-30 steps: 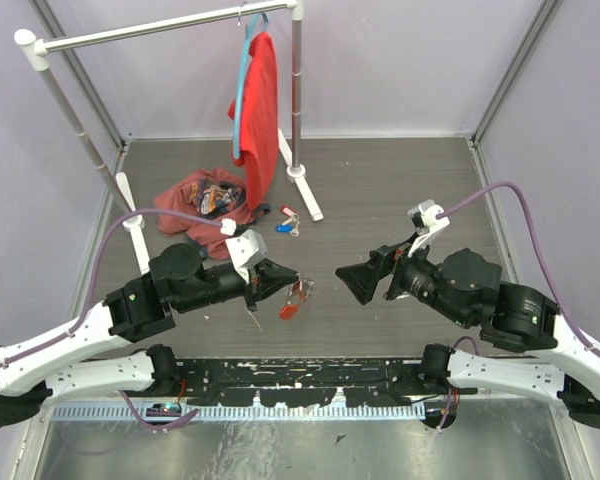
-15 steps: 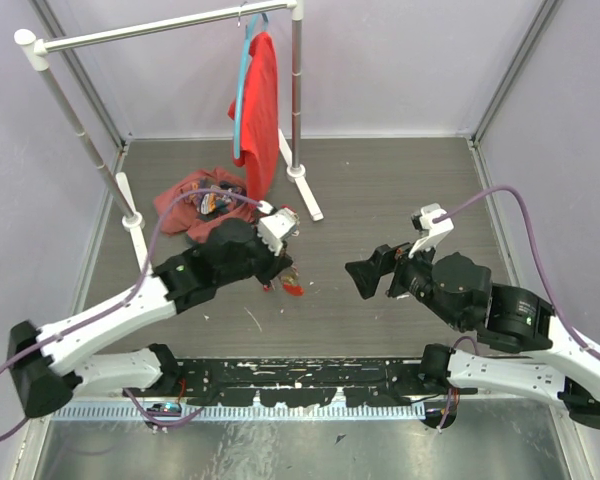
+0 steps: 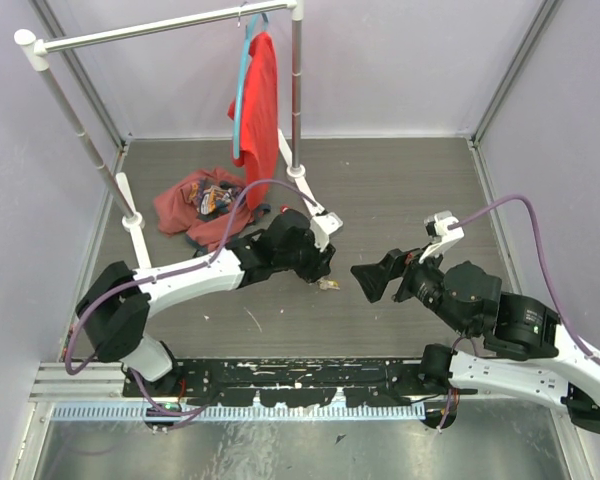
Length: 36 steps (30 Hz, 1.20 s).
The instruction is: Put the keys on the keyring
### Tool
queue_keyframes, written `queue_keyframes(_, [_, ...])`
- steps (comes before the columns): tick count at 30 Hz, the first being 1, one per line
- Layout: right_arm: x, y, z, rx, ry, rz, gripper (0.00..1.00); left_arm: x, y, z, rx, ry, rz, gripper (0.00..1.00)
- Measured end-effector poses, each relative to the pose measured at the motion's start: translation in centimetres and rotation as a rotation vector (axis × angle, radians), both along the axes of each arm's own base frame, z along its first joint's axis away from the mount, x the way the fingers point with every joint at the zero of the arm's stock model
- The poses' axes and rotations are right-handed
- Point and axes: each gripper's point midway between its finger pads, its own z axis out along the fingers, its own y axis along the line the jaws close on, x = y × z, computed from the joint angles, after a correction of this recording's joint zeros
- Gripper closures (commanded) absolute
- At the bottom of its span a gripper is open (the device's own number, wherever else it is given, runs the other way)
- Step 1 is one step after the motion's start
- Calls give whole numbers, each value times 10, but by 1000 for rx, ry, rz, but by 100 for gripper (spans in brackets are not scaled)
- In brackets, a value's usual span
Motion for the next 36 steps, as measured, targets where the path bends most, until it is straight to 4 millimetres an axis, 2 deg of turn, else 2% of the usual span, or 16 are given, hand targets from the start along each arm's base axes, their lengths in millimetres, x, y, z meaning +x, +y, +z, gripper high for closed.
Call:
queue_keyframes(2, [2,-2,-4,-12,11,-18,0,3,-7,7,-32,-9,-6,39])
queue_keyframes(5, [5,-7,-13,-55,27,-49,0,6,-7,17,-58,-18,2,21])
queue_keyframes(9, [9,-10,-31,-154,53,-83,0,2,11,49,-123,-59,46,4])
queue_keyframes(11, [11,-10,-38,-199,61,-85,0,-5,30,73,-172,-92,86,1])
queue_keyframes(14, [11,-10,-44,-249,61,-77,0,-17,62,112,-258,-141,158,2])
queue_keyframes(17, [12,-11,-45,-262,55,-74,0,-26,89,135,-310,-160,232,2])
queue_keyframes(23, [12,-16,-39,-270,17,-69,0,-46,140,132,-303,-136,354,2])
queue_keyframes(27, [13,-19,-34,-266,-6,-68,0,-54,165,130,-291,-132,416,2])
queue_keyframes(36, [8,-32,-24,-199,-44,-73,0,-55,196,109,-199,-105,550,2])
